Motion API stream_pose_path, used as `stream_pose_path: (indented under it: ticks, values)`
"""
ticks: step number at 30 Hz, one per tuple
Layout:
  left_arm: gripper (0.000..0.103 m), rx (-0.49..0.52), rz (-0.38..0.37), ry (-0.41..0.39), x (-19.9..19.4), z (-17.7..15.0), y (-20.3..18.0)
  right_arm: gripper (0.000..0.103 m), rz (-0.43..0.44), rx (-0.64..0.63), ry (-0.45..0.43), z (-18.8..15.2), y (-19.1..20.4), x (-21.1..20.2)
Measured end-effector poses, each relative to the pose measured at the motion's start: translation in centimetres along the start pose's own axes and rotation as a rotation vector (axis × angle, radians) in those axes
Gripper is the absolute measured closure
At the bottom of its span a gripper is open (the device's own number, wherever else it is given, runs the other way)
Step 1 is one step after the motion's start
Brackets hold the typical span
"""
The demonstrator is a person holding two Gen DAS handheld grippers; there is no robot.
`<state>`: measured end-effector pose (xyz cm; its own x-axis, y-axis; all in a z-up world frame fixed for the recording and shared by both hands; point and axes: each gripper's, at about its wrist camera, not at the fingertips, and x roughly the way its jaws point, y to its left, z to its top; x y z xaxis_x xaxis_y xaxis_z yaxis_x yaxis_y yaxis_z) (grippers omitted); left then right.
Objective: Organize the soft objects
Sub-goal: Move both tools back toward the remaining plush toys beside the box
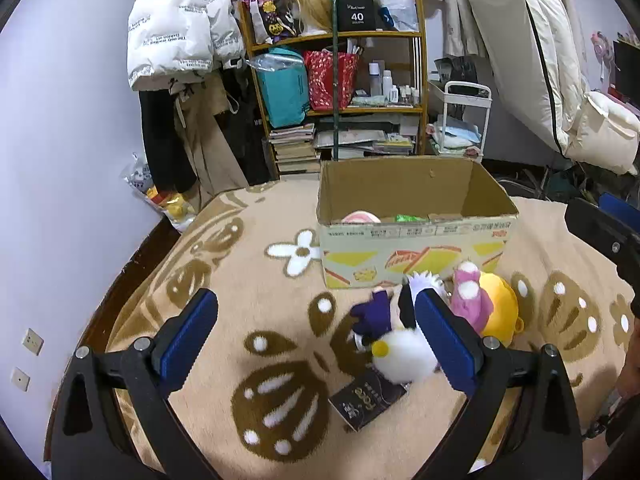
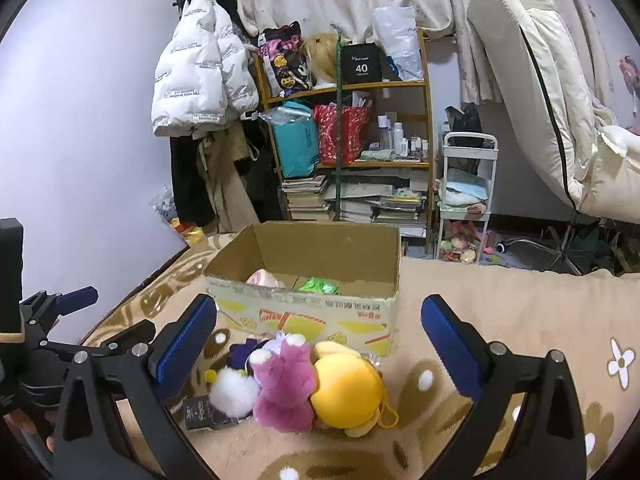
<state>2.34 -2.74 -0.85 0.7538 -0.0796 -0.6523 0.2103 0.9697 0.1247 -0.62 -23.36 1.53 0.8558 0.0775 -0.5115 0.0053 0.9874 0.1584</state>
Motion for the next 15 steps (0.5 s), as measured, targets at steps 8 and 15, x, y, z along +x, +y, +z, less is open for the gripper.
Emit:
stream_pose_path:
  ticks: [8, 15]
  values:
    - [0.005, 0.002, -0.013, 0.044, 1.2, -0.2, -0.3, 0.0, -0.002, -0.025, 0.041, -0.8, 0.8, 1.3]
    - [0.005, -0.007, -0.051, 0.109, 3.2, -0.4, -0.8, 0.0, 0.009, -0.028, 0.076, -1.2, 0.9, 2.9]
